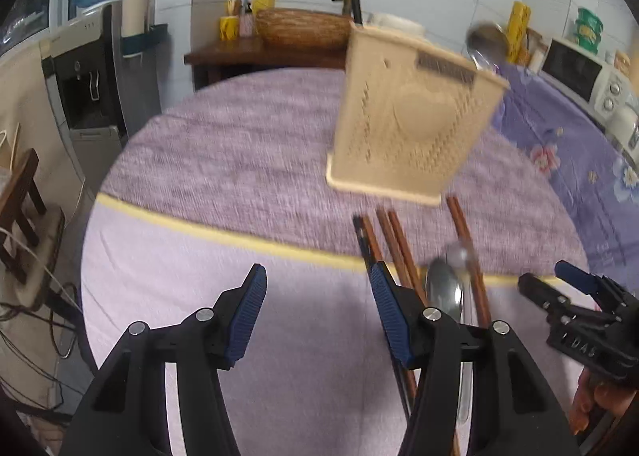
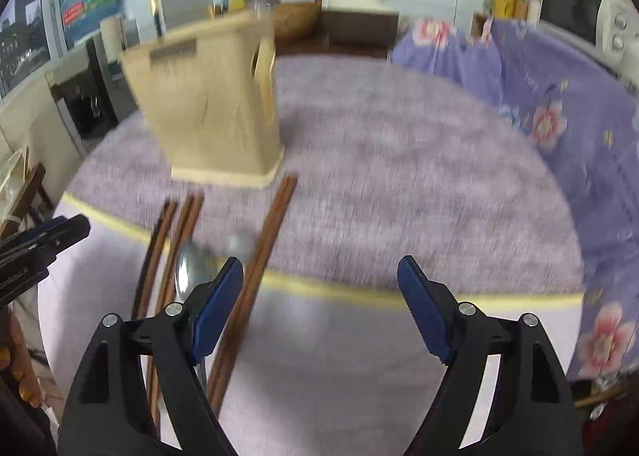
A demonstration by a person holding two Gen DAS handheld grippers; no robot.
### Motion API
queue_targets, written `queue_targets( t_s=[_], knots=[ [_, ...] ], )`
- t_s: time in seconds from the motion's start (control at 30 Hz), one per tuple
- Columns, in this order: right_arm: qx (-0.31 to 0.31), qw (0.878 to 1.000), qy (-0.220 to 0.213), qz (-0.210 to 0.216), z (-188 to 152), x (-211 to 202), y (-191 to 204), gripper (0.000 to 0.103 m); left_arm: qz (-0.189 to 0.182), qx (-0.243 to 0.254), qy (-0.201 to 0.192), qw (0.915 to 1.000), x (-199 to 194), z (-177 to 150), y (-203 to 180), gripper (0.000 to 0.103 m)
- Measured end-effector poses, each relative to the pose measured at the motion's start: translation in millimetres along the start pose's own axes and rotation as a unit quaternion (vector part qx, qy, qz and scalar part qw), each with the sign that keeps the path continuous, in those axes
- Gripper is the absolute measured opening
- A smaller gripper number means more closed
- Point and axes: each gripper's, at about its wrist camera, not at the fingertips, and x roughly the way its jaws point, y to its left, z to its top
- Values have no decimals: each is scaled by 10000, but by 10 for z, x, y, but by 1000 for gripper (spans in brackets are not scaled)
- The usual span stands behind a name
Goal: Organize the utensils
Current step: 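Withdraw both tools from the holder back toward the utensil row, then move left tool to another black chopstick while right tool approaches a brown chopstick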
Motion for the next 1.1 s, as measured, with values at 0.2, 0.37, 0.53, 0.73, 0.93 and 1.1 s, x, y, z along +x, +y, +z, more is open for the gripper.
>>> queue_targets(
  t_s=[0.2,0.37,0.53,0.73,0.93,1.1],
  knots=[
    [-49,9995,281,162,-237,75,149,79,-106,169,246,9995,91,-223,-172,54],
    [-84,9994,338,42,-248,88,160,79,-71,329,322,9989,143,-283,-278,52],
    [-169,9987,377,-313,-253,86,70,79,-6,363,443,9984,182,-338,-293,50],
    [-74,9989,381,-280,-238,93,29,79,-92,371,499,9980,204,-320,-348,50],
    [-89,9982,397,-448,-245,100,-19,79,-74,413,496,9979,207,-338,-373,46],
    [190,9987,361,-296,-269,83,-123,79,-38,339,509,9981,188,-347,-307,46]
  ],
)
